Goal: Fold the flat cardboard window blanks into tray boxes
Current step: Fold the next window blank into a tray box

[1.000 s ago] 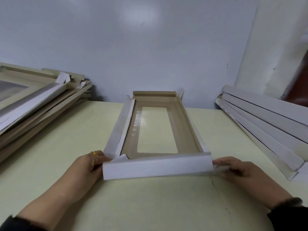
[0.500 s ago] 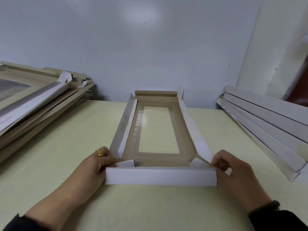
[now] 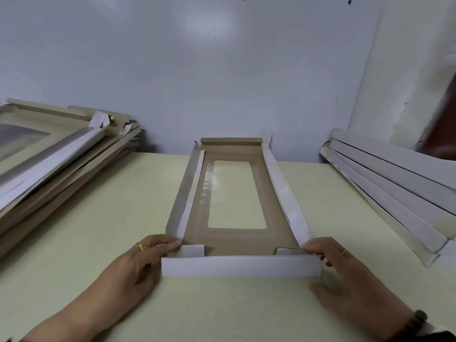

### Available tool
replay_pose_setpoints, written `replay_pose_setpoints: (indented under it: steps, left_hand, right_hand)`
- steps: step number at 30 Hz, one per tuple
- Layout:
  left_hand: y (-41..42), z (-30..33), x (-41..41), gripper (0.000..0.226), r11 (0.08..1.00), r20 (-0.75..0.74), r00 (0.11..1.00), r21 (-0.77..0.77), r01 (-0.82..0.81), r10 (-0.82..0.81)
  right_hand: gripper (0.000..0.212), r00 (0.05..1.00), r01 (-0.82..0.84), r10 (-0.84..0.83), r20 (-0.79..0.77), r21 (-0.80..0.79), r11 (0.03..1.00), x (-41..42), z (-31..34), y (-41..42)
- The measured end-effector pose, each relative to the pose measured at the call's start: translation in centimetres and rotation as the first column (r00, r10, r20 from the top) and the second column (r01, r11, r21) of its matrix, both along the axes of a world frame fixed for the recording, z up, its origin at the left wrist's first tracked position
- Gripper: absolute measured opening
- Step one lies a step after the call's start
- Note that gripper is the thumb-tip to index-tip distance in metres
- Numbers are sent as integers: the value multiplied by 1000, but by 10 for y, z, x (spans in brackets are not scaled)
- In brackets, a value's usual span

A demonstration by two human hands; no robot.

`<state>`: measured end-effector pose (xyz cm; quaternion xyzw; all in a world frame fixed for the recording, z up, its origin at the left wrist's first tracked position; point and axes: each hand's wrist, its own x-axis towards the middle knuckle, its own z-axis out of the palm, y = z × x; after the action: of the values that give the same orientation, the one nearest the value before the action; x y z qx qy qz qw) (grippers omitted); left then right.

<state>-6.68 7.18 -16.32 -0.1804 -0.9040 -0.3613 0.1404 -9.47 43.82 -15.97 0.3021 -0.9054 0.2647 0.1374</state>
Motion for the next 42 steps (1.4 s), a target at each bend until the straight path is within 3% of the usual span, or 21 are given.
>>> replay_pose_setpoints:
  steps: [2,5,11,16,19,23,27,36,39,42]
  left_hand:
    - [-4,-2,2,85,998,62,997,57,38,-42]
    - [-2,1,4,58,983,193,977,177,53,-87]
    - [23,8,-11,10,928,135,982,331,-173,135]
    - [28,6,-17,11,882,163,969,405,-239,188]
    - [34,6,-16,35,854,158,959,437,-281,234]
    - [39,5,-14,49,871,83,945,370,-323,315]
    - [40,6,-10,53,924,31,957,253,-286,287]
    - [37,1,-7,42,959,-27,963,96,-265,269]
    - [35,-1,-9,33,962,-57,961,53,-267,270]
    - [31,-4,-10,22,953,-35,954,64,-297,299]
  right_hand:
    - [53,998,57,-59,-22,-64,996,-2,-1,-5]
    - [42,982,182,-165,94,-229,956,-6,0,-13]
    - [28,934,310,-198,298,-399,863,-18,0,-20]
    - [27,917,343,-158,367,-520,783,-21,0,-28]
    - [37,920,360,-195,339,-541,760,-22,-3,-30]
    - [55,934,349,-252,253,-496,795,-18,-3,-29]
    - [66,935,353,-291,202,-454,818,-16,-1,-28]
    - [52,918,394,-354,177,-496,774,-17,-6,-27]
    - [44,918,394,-293,269,-514,762,-18,-8,-23]
    - [42,940,318,-203,274,-486,814,-16,-5,-22]
